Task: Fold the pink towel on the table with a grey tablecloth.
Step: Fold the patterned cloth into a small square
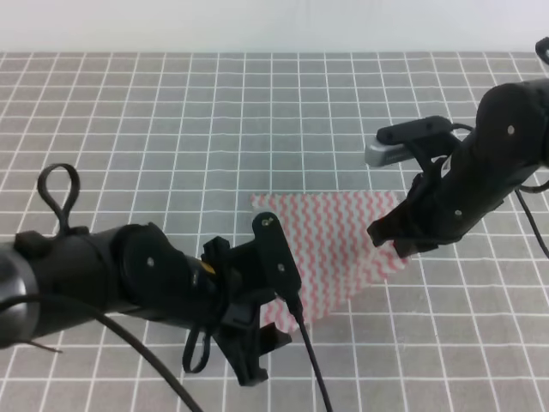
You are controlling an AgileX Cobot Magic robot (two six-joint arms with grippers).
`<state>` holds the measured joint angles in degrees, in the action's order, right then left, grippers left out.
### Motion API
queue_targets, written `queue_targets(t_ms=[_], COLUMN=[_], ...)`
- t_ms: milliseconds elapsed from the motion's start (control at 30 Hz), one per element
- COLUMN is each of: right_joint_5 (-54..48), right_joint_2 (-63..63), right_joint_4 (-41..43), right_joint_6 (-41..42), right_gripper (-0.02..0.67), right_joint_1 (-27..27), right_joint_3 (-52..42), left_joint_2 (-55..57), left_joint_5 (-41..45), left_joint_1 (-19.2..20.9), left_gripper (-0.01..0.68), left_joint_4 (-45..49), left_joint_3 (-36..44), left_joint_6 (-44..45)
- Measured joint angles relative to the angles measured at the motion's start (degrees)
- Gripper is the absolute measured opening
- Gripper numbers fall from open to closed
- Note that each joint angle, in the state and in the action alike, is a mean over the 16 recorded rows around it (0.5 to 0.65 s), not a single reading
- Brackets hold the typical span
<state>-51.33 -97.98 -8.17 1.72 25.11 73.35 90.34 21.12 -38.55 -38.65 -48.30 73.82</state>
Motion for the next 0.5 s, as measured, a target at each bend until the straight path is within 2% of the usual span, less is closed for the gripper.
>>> queue_targets(t_ms=[500], right_joint_5=[1.17], right_joint_2=[-0.28], right_joint_4=[0.38], right_joint_6=[0.00], right_gripper=[-0.002], right_joint_1=[0.04], right_joint_3=[2.53], left_joint_2=[1.15], left_joint_5=[0.27], left_joint_1=[-0.62], left_gripper=[0.041], left_joint_4=[2.65], left_joint_3=[0.01], left_joint_6=[-0.31])
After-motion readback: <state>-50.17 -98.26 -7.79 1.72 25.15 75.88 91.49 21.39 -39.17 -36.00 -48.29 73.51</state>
